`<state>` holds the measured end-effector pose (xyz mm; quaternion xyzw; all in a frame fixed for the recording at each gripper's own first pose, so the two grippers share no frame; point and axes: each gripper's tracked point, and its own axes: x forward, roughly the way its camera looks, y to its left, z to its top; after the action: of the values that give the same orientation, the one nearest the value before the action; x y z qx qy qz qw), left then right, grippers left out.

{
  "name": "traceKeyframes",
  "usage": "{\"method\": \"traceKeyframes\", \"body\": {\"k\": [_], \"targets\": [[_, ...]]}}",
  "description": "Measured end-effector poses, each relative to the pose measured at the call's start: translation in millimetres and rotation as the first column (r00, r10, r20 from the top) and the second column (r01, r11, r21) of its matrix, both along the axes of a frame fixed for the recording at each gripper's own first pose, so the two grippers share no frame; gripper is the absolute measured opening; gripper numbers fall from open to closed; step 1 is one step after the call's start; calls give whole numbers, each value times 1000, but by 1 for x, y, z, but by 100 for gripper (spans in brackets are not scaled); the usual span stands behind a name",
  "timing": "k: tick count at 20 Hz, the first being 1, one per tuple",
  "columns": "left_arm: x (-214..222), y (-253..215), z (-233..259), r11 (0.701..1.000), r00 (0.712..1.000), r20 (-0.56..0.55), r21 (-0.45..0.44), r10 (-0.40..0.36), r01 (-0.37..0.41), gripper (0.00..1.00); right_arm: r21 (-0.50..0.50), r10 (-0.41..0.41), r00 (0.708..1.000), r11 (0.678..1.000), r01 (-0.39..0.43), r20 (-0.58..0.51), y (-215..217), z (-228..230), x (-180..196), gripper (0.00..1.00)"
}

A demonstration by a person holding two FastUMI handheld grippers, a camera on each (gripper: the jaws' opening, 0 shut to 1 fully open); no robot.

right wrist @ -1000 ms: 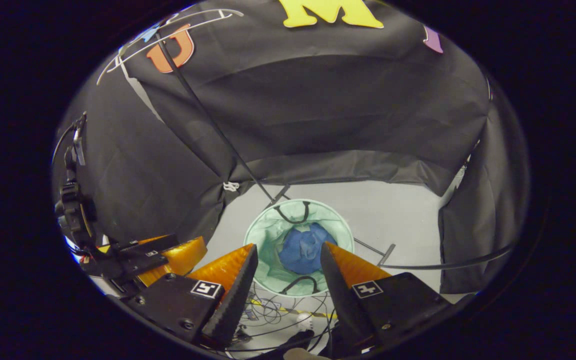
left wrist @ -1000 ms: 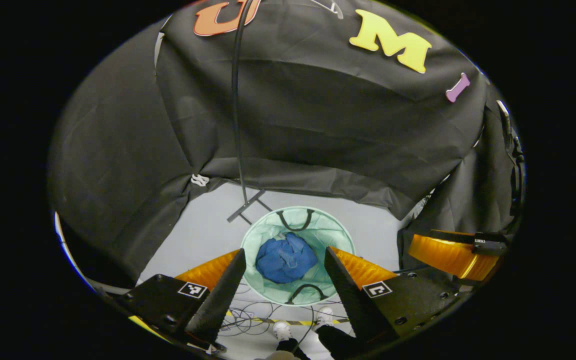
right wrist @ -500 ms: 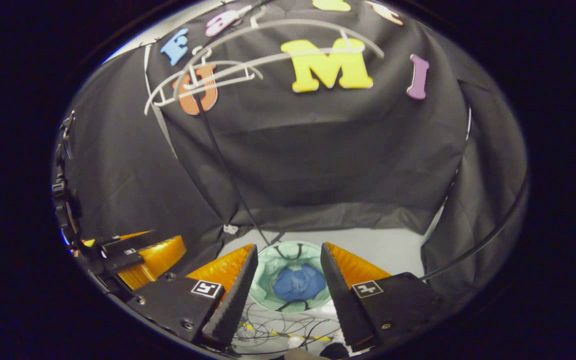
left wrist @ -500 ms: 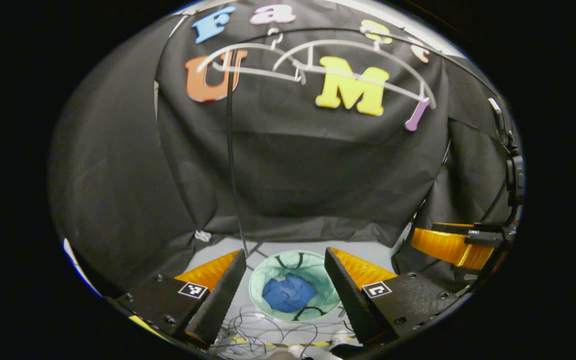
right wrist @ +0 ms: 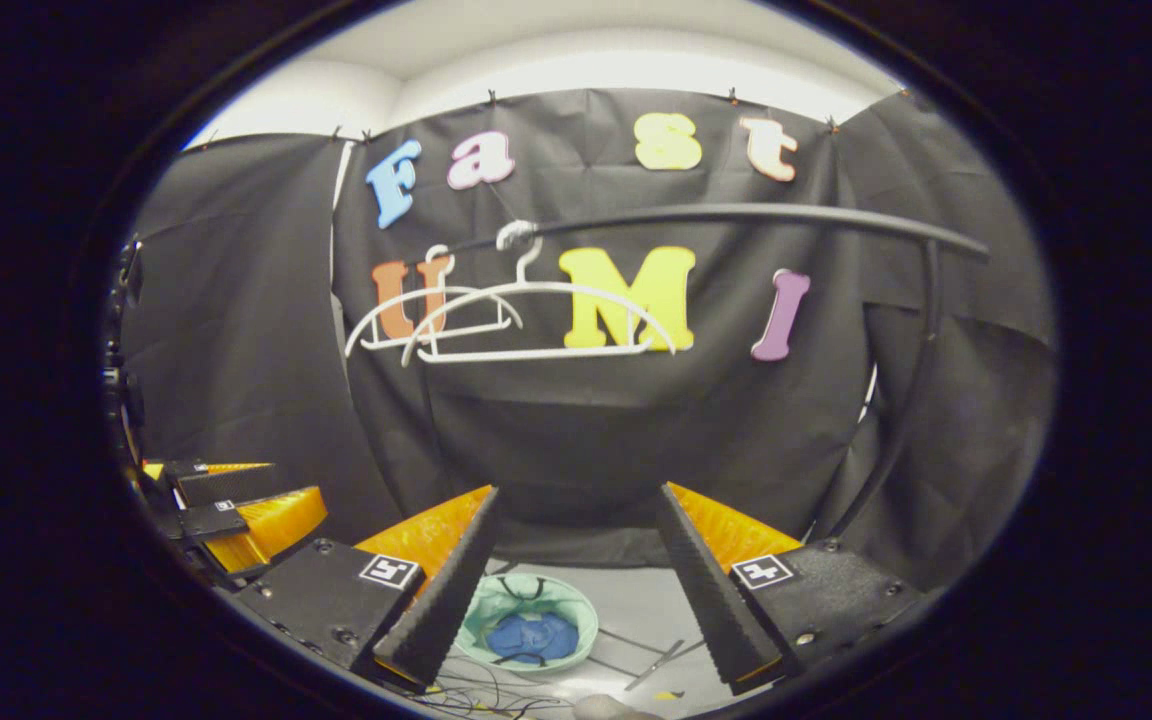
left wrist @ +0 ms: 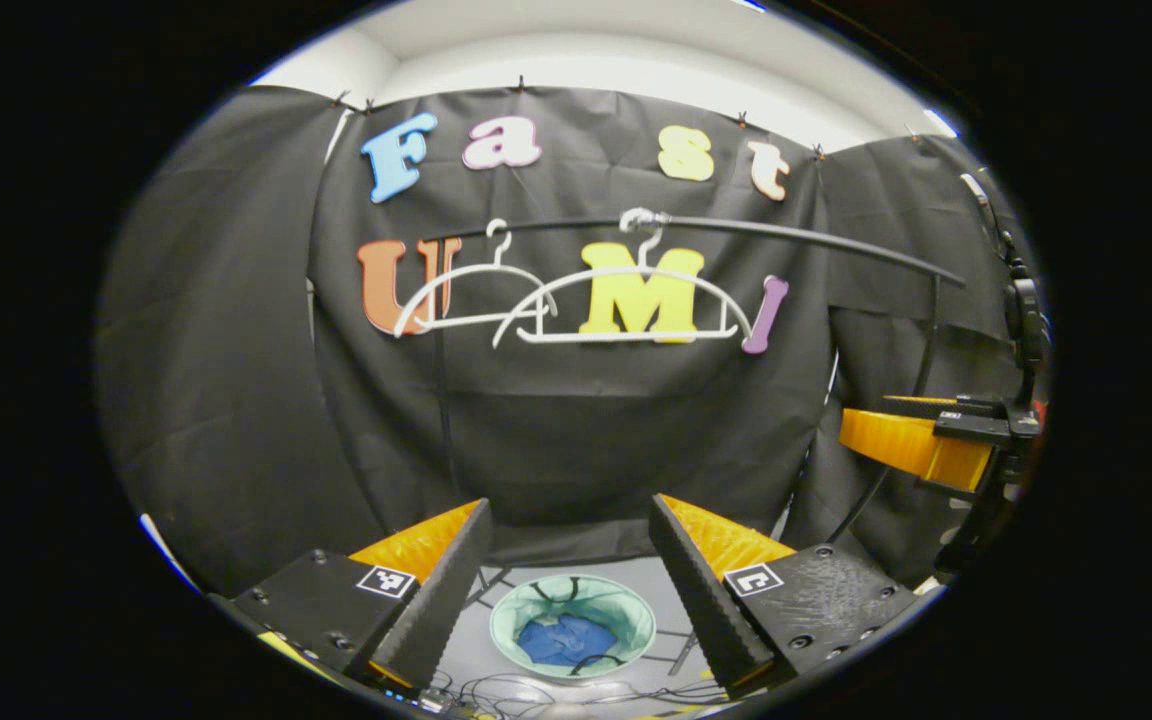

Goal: Grasp the clothes on the hanger with both hands and then place them into the laundry hamper below.

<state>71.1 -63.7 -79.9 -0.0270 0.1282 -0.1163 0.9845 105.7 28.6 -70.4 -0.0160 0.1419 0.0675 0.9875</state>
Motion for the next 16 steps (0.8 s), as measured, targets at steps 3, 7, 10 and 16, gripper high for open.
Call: {"method": "traceKeyframes", "body": {"k": [3,7,10,16], "targets": [[-19,4,32,999,998,53,-23,39,-38,92,4,6,995,1000,-6,96,-19,47,-28,99],[-55,9,70,996,989,118,-34,90,-87,96,19,14,986,1000,-18,164,-41,78,-64,99],[-75,18,91,991,975,177,-13,131,-131,95,36,10,979,999,-18,205,-53,91,-80,99],[-82,18,107,981,956,224,-3,188,-192,93,73,-45,967,997,27,249,-77,103,-95,99]]}}
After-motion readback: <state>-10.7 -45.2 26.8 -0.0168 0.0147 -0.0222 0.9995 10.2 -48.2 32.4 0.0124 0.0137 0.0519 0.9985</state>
